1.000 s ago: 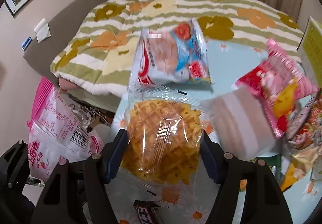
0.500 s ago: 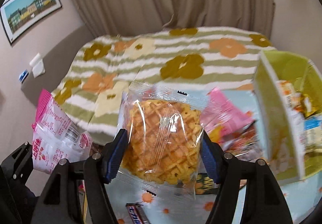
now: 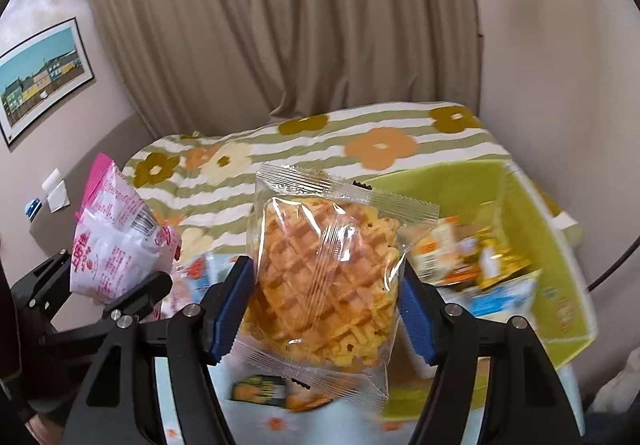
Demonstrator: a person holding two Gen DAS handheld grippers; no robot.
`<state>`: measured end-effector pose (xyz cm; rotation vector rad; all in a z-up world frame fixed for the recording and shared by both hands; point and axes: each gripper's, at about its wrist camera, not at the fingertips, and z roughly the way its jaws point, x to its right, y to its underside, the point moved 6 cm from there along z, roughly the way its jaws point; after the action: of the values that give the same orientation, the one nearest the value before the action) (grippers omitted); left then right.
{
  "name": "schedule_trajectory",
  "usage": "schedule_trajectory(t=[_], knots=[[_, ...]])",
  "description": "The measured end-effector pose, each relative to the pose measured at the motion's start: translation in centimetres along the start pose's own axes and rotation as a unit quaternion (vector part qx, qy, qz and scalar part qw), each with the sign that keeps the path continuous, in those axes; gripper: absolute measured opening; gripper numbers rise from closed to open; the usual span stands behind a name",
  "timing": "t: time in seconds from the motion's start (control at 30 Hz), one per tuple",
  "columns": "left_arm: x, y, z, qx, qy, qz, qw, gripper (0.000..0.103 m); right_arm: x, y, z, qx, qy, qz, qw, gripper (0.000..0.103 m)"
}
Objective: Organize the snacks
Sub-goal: 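Carry both packets over the box and open both tools to drop them inside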
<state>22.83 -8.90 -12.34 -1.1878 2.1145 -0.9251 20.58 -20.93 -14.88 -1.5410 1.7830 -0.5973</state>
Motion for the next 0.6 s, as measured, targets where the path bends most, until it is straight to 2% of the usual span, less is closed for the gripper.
schedule_trajectory(t=[0.3,0.4,0.6], knots=[[11.4,-5.0,6.3,-0.027,0.048,-0.012,0.9984,0.048,11.8,-1.9,-1.2,-0.015,0.013,0.007,1.0,0.064],[14.0,-6.0,8.4,-0.043,0.055,-0.011,0.9975,0.048,14.4,-2.1,-1.0,-0.024,0.013,0.013,1.0,0.064],[16.8,-6.6,12.7,-0.089,0.067,-0.005,0.9938,0.048,16.7,-1.5,-0.3,-0.039,0.004,0.033,0.999,0.064]])
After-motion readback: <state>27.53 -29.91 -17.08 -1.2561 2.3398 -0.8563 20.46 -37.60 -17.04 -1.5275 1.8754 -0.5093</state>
